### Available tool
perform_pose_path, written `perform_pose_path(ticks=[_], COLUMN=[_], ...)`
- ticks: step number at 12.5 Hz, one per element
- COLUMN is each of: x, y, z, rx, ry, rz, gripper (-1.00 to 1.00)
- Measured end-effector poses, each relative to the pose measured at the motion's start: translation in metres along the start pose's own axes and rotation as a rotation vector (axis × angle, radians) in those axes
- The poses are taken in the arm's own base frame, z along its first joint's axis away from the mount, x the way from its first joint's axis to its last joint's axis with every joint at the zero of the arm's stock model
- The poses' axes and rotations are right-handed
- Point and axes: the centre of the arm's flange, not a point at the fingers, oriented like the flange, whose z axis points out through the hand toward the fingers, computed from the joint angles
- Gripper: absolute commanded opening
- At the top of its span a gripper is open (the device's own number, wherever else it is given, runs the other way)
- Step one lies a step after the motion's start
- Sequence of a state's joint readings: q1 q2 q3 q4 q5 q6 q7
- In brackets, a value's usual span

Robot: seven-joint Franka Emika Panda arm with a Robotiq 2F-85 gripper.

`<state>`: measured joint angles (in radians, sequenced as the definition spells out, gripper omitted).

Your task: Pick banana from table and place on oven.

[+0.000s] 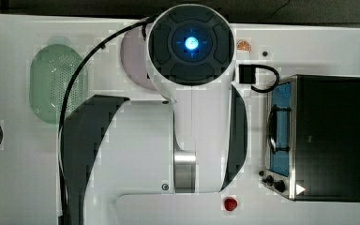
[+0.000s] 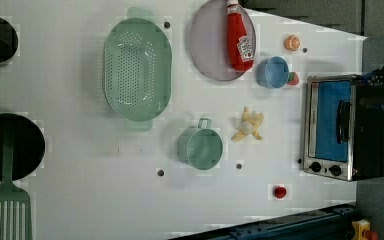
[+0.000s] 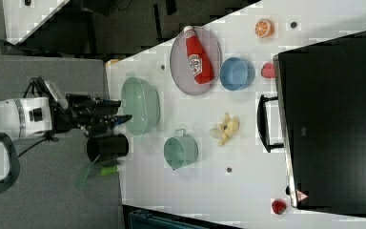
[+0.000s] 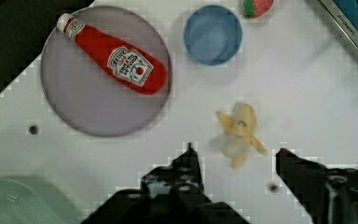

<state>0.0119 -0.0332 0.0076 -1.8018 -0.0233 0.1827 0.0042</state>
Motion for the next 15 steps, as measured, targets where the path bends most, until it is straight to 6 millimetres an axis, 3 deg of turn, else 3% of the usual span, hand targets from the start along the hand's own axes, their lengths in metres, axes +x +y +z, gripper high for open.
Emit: perform_pose_path(ticks=[1, 2, 3, 5, 7, 8, 9, 10, 11, 15], x=[-0.032, -0.064, -0.086, -0.11, -0.12, -0.12, -0.118, -0.112, -0.101, -0.044], y=[0.036, 0.075, 0.107, 0.156, 0.172, 0.17, 0.163, 0.147, 0.128, 0.086], z=[0.012, 0.007, -0.005, -0.055, -0.104, -0.116, -0.116, -0.103, -0.078, 0.084], rx=[-0.094, -0.145, -0.126, -0.029, 0.106, 0.138, 0.137, 0.129, 0.125, -0.004], ry=[-0.085, -0.14, -0.142, -0.05, 0.053, 0.092, 0.112, 0.109, 0.094, -0.003], rz=[0.005, 0.015, 0.031, 0.067, 0.094, 0.095, 0.092, 0.084, 0.081, 0.093], gripper=[0.58, 0.81, 0.99, 1.0, 1.0, 1.0, 1.0, 1.0, 1.0, 1.0])
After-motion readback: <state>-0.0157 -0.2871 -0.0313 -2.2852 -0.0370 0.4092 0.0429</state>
